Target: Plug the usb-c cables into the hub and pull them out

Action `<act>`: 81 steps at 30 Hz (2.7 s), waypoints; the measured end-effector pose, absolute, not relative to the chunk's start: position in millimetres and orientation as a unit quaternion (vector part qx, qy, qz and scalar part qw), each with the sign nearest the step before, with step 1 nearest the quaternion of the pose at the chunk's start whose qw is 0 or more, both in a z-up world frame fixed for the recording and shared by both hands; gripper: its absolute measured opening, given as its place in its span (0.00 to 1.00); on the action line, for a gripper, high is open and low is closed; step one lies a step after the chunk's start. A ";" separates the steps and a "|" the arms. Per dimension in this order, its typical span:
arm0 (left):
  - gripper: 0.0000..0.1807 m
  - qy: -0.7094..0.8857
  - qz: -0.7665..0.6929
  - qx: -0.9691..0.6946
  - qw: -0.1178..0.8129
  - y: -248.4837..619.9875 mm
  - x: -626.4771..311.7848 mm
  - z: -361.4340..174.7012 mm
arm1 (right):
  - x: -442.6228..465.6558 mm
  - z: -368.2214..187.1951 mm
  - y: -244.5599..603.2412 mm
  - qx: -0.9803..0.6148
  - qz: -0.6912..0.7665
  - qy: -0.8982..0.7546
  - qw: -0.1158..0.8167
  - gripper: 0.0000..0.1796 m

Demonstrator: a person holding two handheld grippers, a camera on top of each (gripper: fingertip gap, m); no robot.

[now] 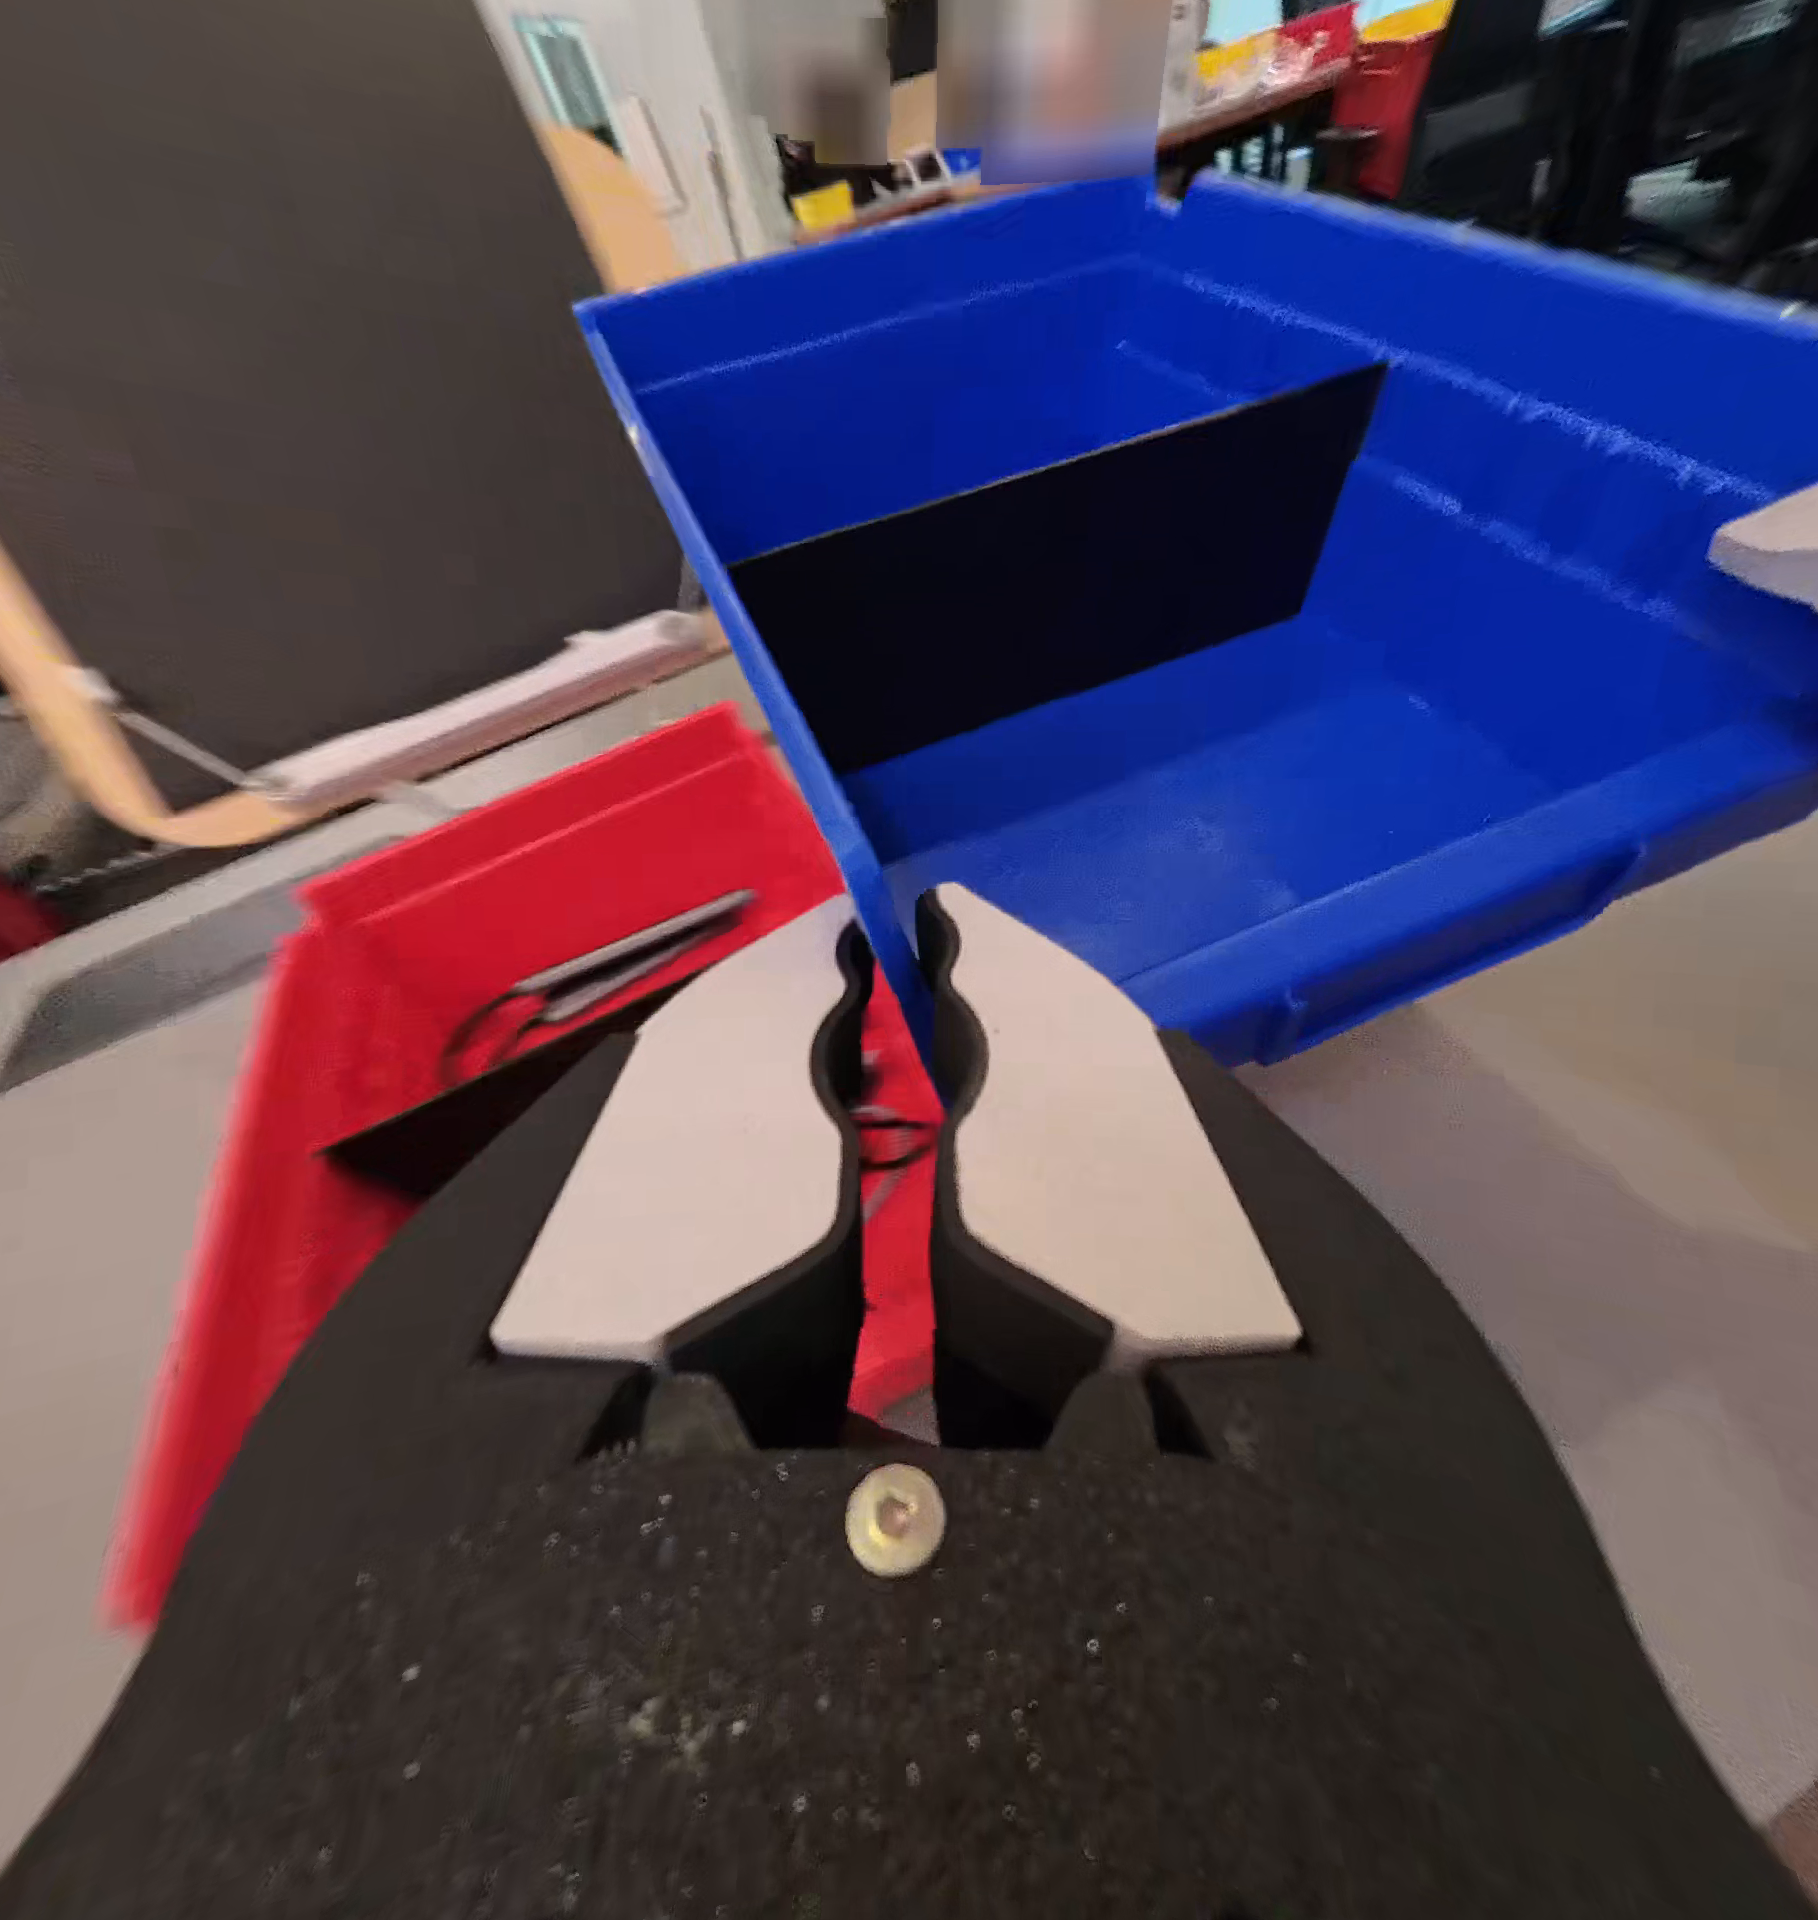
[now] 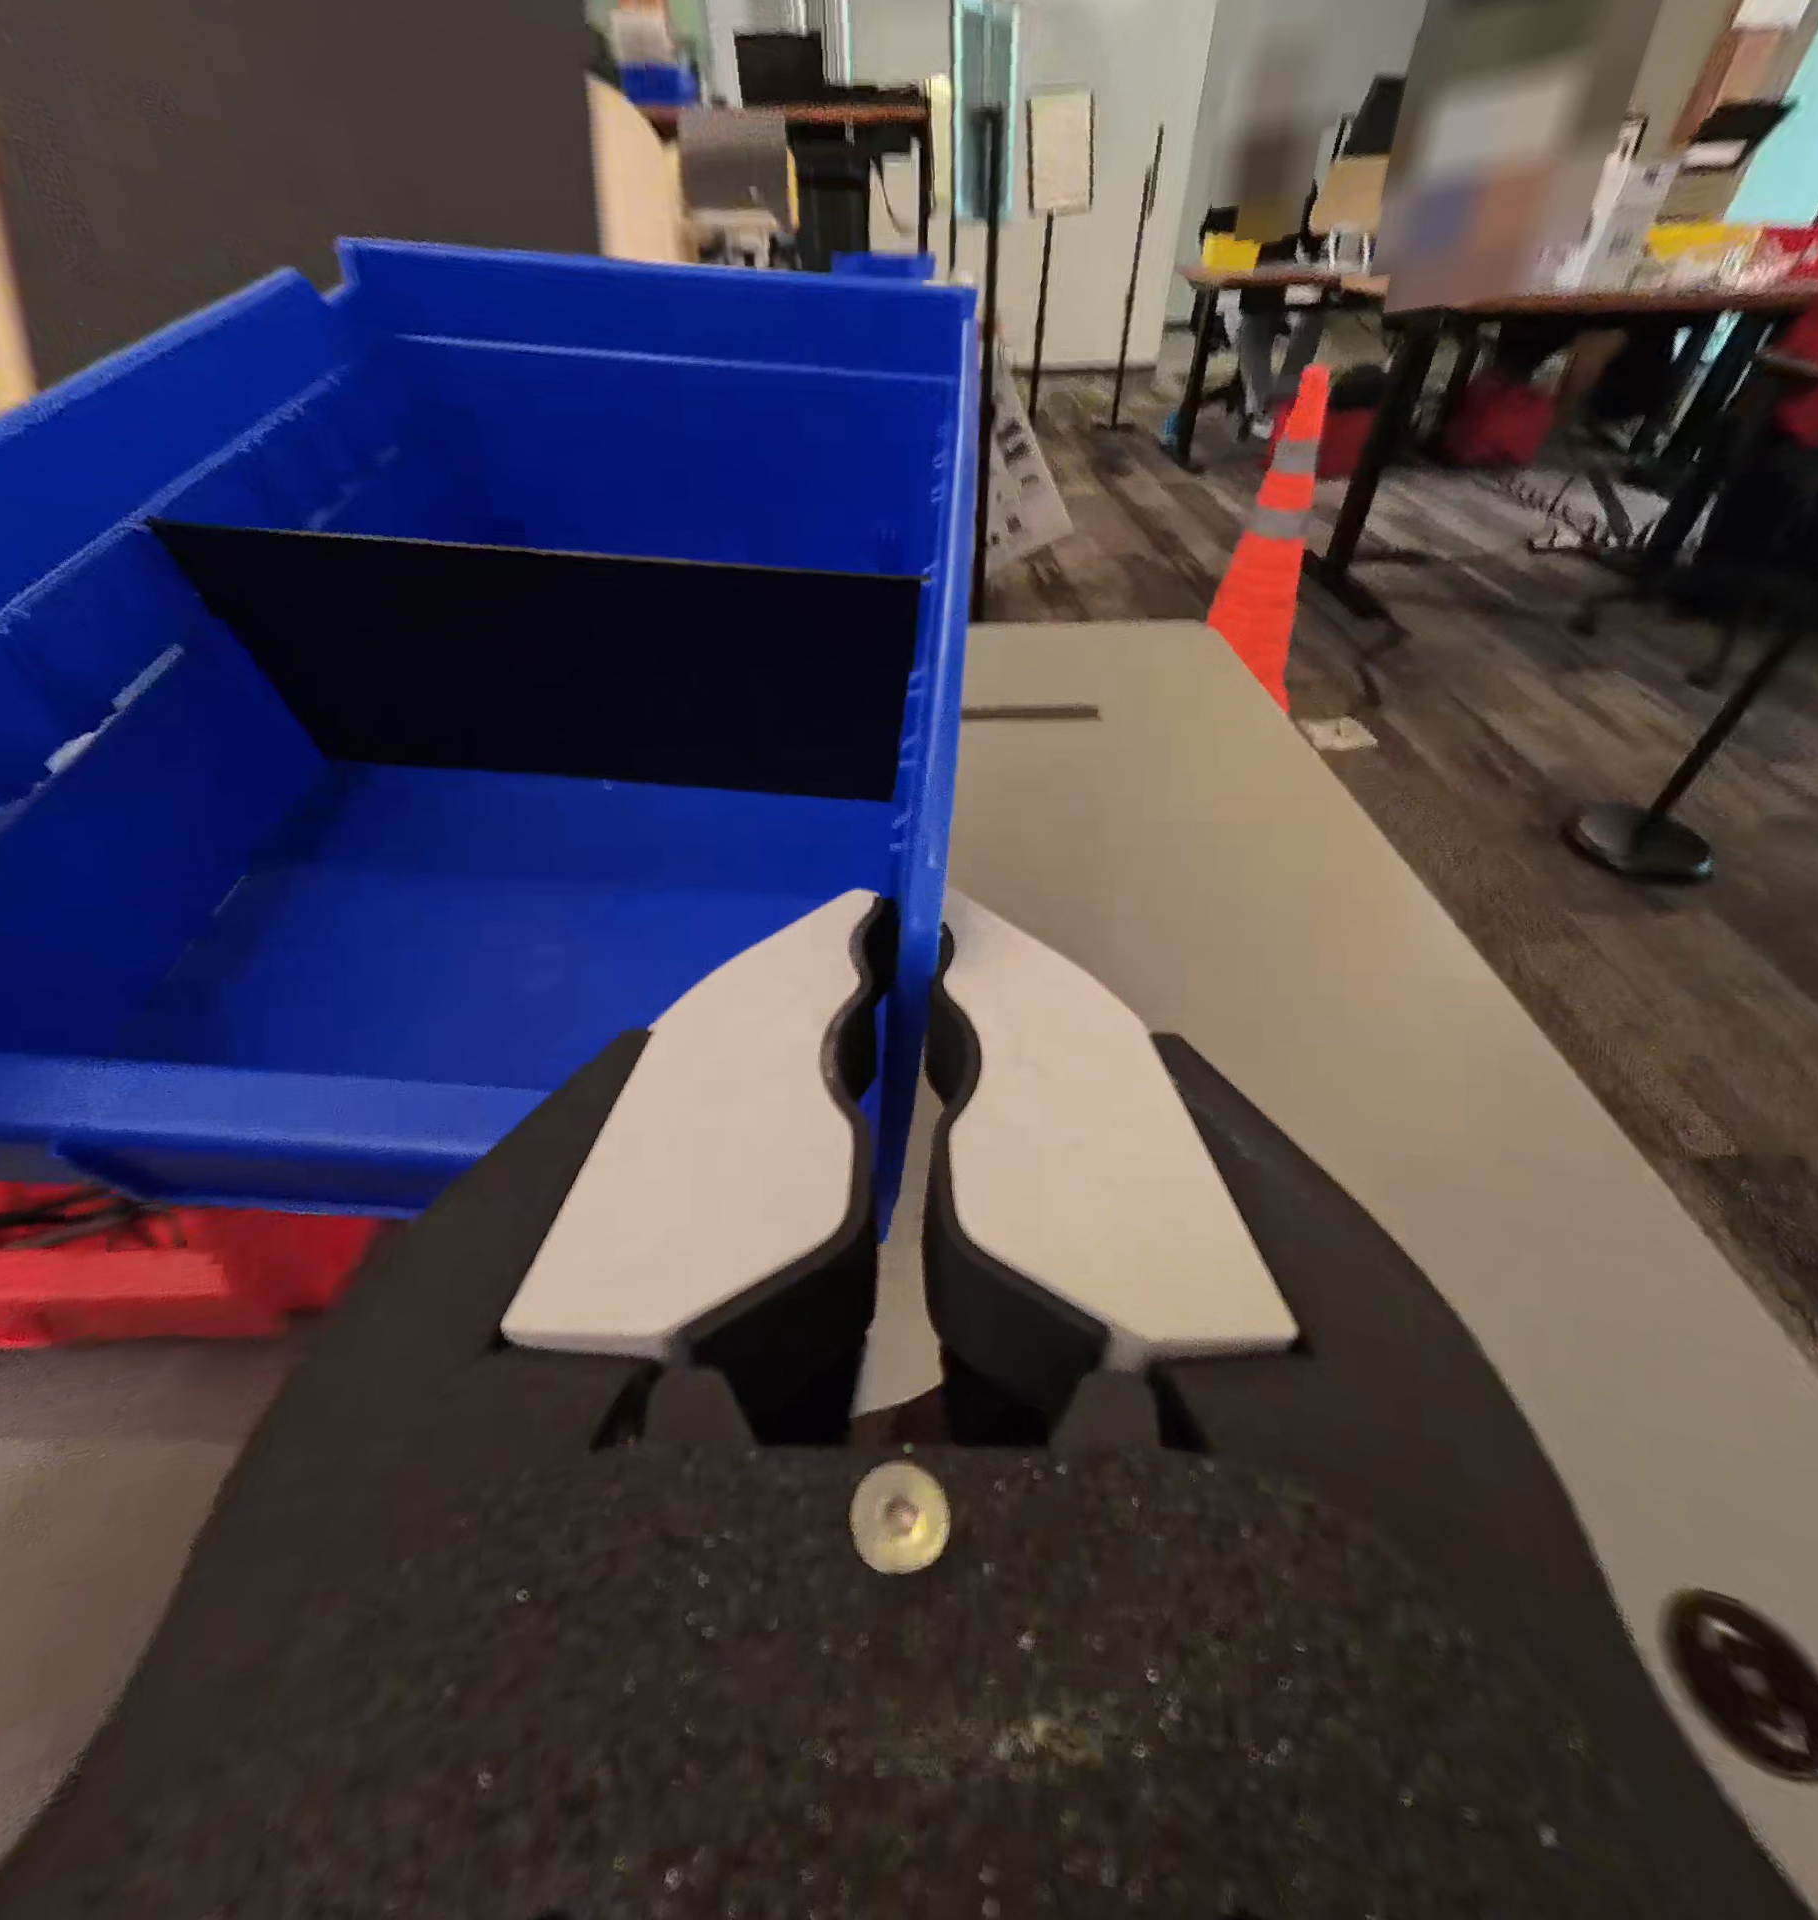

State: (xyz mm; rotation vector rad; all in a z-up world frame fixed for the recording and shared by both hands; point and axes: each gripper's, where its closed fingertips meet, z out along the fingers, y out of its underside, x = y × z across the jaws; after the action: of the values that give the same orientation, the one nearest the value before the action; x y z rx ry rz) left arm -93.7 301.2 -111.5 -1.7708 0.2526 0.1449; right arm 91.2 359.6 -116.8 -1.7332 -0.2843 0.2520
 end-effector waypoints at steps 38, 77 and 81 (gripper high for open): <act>0.19 -0.019 -0.037 -0.761 0.647 222.6 -264.9 -143.9 | -15.2 -150.9 321.3 -0.747 0.207 -0.250 0.580 0.20; 0.02 -0.140 0.068 -0.856 0.493 164.4 -563.2 -218.5 | -388.9 -213.4 247.7 -0.783 0.201 -0.273 0.521 0.04; 0.01 -0.148 0.058 -0.851 0.500 165.7 -577.2 -222.0 | -402.0 -216.3 241.4 -0.779 0.227 -0.284 0.511 0.06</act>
State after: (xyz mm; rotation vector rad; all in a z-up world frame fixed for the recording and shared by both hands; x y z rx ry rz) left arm -577.2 165.7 -222.0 -2.0585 -0.3579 0.1405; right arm -402.0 241.4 -216.3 -1.8743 -0.6847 0.5464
